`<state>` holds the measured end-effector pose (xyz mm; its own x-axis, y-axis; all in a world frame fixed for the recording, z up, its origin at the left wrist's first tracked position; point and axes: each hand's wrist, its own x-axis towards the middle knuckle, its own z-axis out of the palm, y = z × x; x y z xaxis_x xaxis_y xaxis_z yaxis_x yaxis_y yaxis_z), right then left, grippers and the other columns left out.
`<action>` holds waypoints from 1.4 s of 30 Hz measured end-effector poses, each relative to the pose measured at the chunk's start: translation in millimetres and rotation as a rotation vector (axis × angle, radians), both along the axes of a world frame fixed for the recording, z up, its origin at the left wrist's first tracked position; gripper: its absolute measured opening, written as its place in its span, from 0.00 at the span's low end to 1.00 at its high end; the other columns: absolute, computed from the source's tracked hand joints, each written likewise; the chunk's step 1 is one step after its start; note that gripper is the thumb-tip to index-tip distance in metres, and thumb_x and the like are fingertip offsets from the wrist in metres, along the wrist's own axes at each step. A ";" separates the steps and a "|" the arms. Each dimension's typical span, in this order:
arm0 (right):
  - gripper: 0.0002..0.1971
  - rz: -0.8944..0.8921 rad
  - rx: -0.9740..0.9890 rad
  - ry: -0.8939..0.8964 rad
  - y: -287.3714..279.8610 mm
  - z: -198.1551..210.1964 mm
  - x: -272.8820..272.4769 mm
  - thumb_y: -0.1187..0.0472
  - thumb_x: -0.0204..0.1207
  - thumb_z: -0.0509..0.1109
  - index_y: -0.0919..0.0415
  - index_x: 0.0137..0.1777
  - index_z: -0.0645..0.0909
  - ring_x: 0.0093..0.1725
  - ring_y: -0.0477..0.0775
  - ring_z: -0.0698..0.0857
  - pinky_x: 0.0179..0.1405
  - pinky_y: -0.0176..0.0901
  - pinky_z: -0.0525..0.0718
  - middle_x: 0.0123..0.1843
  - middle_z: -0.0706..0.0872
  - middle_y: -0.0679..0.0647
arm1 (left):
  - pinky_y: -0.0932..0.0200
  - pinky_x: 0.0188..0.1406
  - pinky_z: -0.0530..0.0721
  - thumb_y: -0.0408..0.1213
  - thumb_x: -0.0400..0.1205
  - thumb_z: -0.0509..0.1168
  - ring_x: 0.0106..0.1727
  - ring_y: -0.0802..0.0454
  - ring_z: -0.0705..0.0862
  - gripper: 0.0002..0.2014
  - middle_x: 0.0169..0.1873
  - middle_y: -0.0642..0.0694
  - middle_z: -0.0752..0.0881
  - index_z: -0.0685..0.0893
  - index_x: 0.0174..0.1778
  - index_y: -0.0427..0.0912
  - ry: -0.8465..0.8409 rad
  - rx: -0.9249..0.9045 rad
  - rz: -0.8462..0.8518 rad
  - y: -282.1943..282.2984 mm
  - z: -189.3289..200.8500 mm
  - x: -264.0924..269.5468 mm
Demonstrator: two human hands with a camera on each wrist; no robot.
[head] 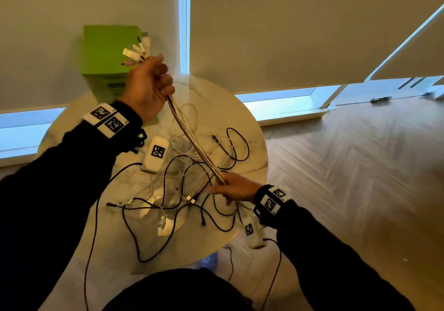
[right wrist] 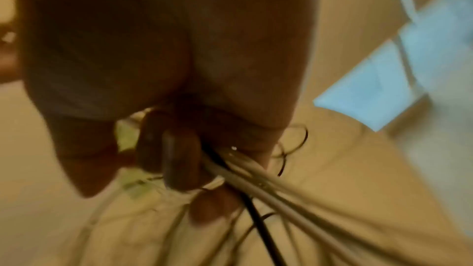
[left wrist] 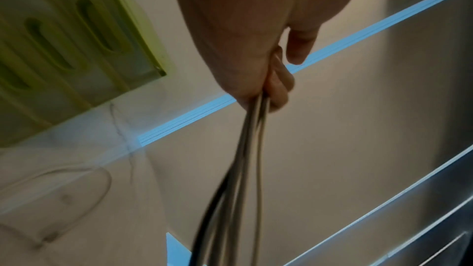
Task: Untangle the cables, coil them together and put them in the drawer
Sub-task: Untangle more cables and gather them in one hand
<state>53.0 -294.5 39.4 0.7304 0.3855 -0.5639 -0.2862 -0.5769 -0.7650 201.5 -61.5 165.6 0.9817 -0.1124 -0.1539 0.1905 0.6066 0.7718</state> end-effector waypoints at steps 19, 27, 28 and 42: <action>0.52 0.242 -0.175 0.377 29.3 -9.5 50.3 0.16 0.69 0.47 0.58 0.74 0.80 0.70 0.52 0.83 0.78 0.52 0.75 0.73 0.84 0.54 | 0.64 0.22 0.64 0.28 0.88 0.59 0.22 0.59 0.62 0.17 0.21 0.58 0.64 0.64 0.39 0.51 0.077 0.442 0.103 28.5 -75.6 -44.1; 0.16 0.360 -0.435 -0.308 42.6 -30.0 214.5 0.57 0.89 0.58 0.62 0.68 0.82 0.66 0.64 0.84 0.65 0.49 0.78 0.66 0.87 0.62 | 0.64 0.22 0.62 0.26 0.88 0.58 0.21 0.59 0.61 0.17 0.21 0.56 0.63 0.64 0.39 0.50 0.157 0.434 0.114 13.6 -91.2 -31.5; 0.17 0.417 -0.508 -0.350 45.6 -39.6 226.5 0.60 0.88 0.57 0.62 0.71 0.80 0.69 0.66 0.82 0.66 0.48 0.76 0.70 0.84 0.64 | 0.64 0.22 0.64 0.27 0.88 0.59 0.21 0.59 0.62 0.16 0.22 0.55 0.64 0.65 0.39 0.49 0.165 0.445 0.111 11.8 -93.5 -31.1; 0.12 0.623 -0.826 -0.749 33.5 -109.9 271.0 0.50 0.82 0.65 0.52 0.62 0.78 0.67 0.64 0.75 0.64 0.58 0.68 0.64 0.79 0.57 | 0.63 0.26 0.68 0.31 0.89 0.61 0.25 0.56 0.63 0.13 0.25 0.51 0.64 0.66 0.43 0.48 0.279 0.531 0.123 18.4 -132.7 -35.7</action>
